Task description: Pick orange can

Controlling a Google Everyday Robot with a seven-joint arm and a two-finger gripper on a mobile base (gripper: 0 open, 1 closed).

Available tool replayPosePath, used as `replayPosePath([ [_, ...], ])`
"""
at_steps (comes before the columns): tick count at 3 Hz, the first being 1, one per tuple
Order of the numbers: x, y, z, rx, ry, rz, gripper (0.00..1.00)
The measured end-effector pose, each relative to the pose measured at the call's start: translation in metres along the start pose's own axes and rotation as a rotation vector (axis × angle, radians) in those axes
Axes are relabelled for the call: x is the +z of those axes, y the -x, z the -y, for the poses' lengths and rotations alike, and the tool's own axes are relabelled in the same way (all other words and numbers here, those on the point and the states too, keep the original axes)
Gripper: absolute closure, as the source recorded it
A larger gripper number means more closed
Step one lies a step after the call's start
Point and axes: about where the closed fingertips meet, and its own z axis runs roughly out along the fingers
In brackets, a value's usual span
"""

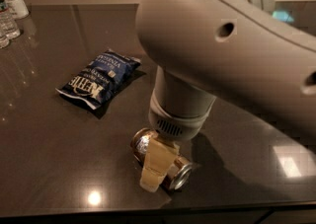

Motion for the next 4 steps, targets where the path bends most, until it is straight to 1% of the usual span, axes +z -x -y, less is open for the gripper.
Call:
replayPosePath([
  [1,0.011,-0.002,-0.001,0.009,0.009,-0.019,0.0],
  [2,0.017,-0.002,-0.007,0.003,0.017,-0.04,0.0],
  [3,0.021,-0.001,-0.009,-0.001,0.025,-0.052,0.16],
  [4,0.022,0.0,-0.008,-0.001,0.032,-0.054,0.39],
])
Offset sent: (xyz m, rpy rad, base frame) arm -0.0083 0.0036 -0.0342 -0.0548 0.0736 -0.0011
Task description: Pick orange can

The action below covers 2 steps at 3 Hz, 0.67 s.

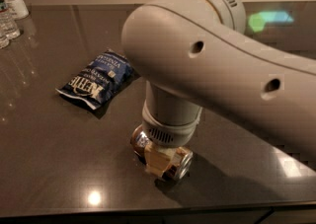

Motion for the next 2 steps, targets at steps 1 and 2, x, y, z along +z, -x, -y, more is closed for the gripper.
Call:
replayPosePath([
  [1,-0.003,-0.001,0.005,-0.011,0.013,0.004,0.63],
  [2,-0.018,0.0,0.02,-0.063,0.032,0.019,0.86],
])
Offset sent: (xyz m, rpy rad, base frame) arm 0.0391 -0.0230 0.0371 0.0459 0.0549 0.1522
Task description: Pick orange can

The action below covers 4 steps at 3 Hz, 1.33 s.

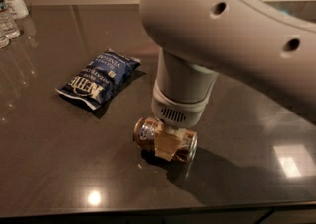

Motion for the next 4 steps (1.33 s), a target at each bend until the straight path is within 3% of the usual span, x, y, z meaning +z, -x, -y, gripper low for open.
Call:
replayPosePath([
  [1,-0.022,0.0,0.019,-0.055,0.022,0.025,1.0],
  [2,-0.054,0.0,0.036,-0.093,0.034,0.066,1.0],
  [4,-0.122,0.01,0.057,-0.172,-0.028,0.149,1.0],
])
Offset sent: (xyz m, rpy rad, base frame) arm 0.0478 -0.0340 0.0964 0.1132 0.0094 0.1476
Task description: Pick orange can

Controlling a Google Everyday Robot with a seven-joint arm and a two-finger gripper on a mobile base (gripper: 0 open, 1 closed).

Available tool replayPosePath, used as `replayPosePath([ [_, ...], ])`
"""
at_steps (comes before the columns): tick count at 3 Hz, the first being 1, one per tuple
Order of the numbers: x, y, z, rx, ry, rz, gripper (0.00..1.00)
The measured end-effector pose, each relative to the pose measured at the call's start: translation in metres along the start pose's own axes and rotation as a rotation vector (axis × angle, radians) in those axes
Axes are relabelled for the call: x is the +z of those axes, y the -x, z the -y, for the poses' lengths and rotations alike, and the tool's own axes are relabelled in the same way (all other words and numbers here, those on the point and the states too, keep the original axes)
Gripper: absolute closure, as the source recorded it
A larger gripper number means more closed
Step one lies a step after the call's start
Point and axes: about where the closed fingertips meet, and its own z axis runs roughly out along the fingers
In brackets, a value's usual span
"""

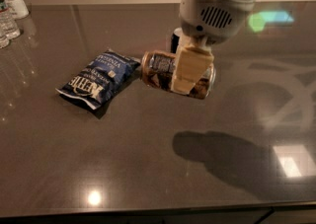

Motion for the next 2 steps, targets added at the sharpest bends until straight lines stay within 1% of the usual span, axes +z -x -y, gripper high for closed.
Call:
replayPosePath([
  [1,-0.0064,0.007,0.0023,-0.004,-0.029,0.024,1.0],
  [2,-0.0069,0.0079,0.0024,-0.005,-0.033,0.027,1.0],
])
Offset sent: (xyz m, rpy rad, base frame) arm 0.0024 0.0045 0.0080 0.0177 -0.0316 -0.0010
